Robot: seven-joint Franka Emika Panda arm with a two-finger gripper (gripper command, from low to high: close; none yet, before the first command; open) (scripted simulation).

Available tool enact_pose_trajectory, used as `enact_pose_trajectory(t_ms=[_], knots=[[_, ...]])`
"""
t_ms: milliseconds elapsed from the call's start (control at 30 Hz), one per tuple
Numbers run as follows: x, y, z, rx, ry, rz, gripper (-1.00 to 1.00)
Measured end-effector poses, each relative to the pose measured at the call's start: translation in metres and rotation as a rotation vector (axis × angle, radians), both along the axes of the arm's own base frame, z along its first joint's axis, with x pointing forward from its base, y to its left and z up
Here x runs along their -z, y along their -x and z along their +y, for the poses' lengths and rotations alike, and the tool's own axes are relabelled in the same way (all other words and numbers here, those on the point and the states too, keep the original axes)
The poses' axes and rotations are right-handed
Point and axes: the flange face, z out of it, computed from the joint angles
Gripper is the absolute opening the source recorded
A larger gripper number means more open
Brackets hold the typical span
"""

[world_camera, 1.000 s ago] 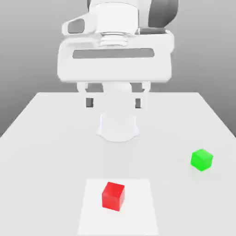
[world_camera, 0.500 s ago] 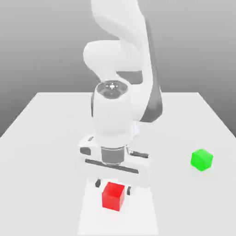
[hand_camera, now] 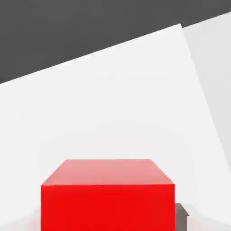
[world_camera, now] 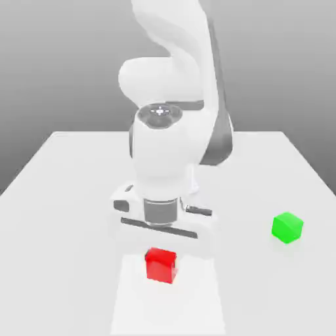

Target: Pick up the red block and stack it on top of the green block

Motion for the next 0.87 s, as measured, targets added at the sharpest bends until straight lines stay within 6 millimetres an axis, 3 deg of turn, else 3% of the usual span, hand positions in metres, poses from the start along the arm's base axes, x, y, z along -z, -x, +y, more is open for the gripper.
enact_pose_trajectory(t_ms=[200,300,433,467,533,733,767,867], knots=[[-0.019,0.048,0.132,-0.275,-0.019,0.0,-1.0],[-0.026,0.083,0.179,-0.388,-0.017,0.0,-1.0],[-0.032,0.147,0.237,-0.566,-0.003,0.0,-1.0],[-0.033,0.163,0.249,-0.609,0.003,0.0,-1.0],[-0.025,0.175,0.257,-0.64,0.009,-0.003,-1.0],[0.02,0.176,0.258,-0.643,0.012,-0.005,-1.0],[0.028,0.178,0.258,-0.647,0.011,-0.004,1.0],[0.028,0.178,0.258,-0.646,0.011,-0.004,1.0]])
